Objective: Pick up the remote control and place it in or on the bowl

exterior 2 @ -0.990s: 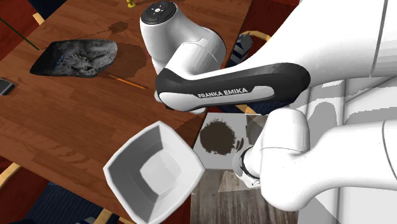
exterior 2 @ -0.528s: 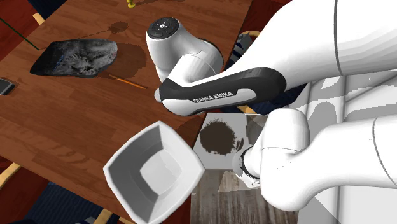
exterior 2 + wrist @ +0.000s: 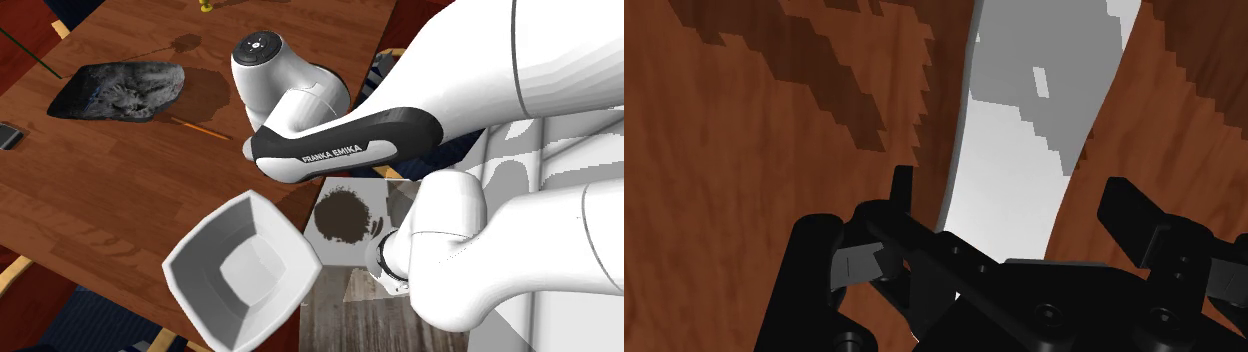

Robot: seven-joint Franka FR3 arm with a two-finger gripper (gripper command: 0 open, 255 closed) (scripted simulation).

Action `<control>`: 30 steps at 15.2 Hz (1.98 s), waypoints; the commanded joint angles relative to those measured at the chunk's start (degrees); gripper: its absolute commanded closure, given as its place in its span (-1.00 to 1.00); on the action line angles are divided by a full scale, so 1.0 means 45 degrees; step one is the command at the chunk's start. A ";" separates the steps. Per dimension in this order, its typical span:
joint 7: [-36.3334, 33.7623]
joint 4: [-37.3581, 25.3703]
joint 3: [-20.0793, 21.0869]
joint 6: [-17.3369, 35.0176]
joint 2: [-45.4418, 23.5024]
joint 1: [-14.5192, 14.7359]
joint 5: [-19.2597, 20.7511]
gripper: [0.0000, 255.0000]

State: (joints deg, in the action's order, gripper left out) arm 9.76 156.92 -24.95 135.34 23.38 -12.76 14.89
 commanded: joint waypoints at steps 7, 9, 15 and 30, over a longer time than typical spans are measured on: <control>0.0000 0.0000 0.0000 -0.0002 0.0002 -0.0001 0.0001 1.00; 0.0000 0.0000 0.0000 -0.0002 0.0002 -0.0001 0.0001 1.00; -0.0050 -0.0408 0.0224 -0.1123 0.0724 -0.0057 -0.0010 1.00; -0.0065 -0.2059 0.0828 -0.4209 0.2170 -0.0063 -0.0264 1.00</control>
State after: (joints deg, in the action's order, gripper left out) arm 9.44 148.42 -21.40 117.40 32.92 -13.10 13.85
